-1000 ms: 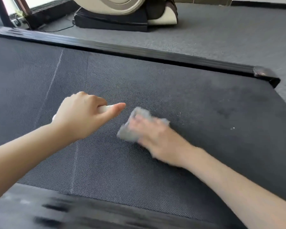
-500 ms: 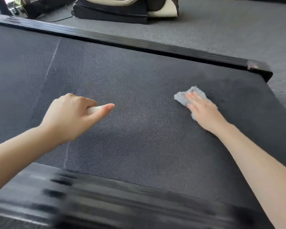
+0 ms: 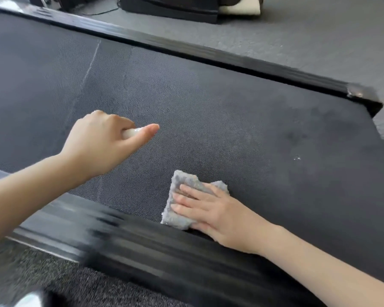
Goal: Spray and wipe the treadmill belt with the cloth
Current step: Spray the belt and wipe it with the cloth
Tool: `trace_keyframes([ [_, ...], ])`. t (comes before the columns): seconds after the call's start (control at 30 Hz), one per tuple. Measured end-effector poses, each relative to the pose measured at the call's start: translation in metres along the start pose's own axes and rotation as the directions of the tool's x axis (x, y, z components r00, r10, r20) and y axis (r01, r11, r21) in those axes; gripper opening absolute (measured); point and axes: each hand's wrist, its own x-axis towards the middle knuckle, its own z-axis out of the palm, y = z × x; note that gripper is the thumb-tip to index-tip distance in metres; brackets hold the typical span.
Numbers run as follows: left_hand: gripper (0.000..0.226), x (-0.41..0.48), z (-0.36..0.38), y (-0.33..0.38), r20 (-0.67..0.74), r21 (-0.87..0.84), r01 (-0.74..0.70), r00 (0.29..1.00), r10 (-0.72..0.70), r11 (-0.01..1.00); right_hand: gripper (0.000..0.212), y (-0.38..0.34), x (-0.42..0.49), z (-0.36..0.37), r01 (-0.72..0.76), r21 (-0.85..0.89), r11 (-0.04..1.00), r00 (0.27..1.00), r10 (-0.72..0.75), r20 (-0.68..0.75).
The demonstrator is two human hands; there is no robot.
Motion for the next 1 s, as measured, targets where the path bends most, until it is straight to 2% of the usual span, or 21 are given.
trace_keyframes([
  [0.1, 0.074, -0.004, -0.013, 0.011, 0.036, -0.024, -0.039, 0.999, 0.04, 0.999, 0.044, 0.015, -0.038, -0.012, -0.02, -0.029, 0.999, 1.0, 0.021, 0.012],
  [0.2, 0.081, -0.001, -0.021, 0.013, 0.064, -0.041, -0.05, 0.997, 0.052, 0.998, 0.045, 0.042, -0.074, -0.022, -0.229, -0.071, 0.971, 0.971, 0.224, -0.079],
  [0.27, 0.084, 0.003, -0.014, 0.012, 0.072, -0.031, -0.052, 0.996, 0.054, 0.998, 0.044, 0.072, -0.083, -0.03, -0.444, 0.028, 0.896, 0.883, 0.443, -0.158],
  [0.33, 0.081, 0.009, 0.003, 0.01, 0.068, -0.051, -0.072, 0.995, 0.076, 0.996, 0.042, 0.104, -0.079, -0.036, -0.626, 0.119, 0.771, 0.744, 0.635, -0.208],
  [0.4, 0.076, 0.015, 0.022, 0.006, 0.062, -0.075, -0.098, 0.993, 0.103, 0.992, 0.043, 0.127, -0.072, -0.041, -0.752, 0.106, 0.651, 0.611, 0.747, -0.262],
  [0.47, 0.073, 0.024, 0.034, 0.002, 0.046, -0.082, -0.123, 0.991, 0.127, 0.989, 0.044, 0.128, -0.064, -0.047, -0.801, 0.111, 0.588, 0.539, 0.79, -0.292],
  [0.57, 0.075, 0.036, 0.035, -0.005, 0.054, -0.147, -0.132, 0.988, 0.142, 0.98, 0.047, 0.092, -0.058, -0.051, -0.81, 0.173, 0.56, 0.536, 0.828, -0.166],
  [0.63, 0.075, 0.044, 0.033, -0.006, 0.072, -0.185, -0.141, 0.985, 0.157, 0.973, 0.048, 0.059, -0.062, -0.046, -0.77, 0.24, 0.591, 0.592, 0.802, -0.078],
  [0.7, 0.074, 0.051, 0.03, -0.002, 0.086, -0.215, -0.171, 0.978, 0.192, 0.962, 0.049, 0.03, -0.065, -0.043, -0.742, 0.311, 0.593, 0.616, 0.787, -0.029],
  [0.9, 0.076, 0.067, 0.023, 0.025, 0.073, -0.249, -0.251, 0.958, 0.277, 0.935, 0.052, -0.005, -0.079, -0.043, -0.785, 0.14, 0.603, 0.611, 0.791, 0.025],
  [1.0, 0.075, 0.064, 0.023, 0.039, 0.052, -0.266, -0.285, 0.95, 0.308, 0.921, 0.051, -0.002, -0.083, -0.041, -0.795, 0.126, 0.593, 0.599, 0.801, 0.009],
])
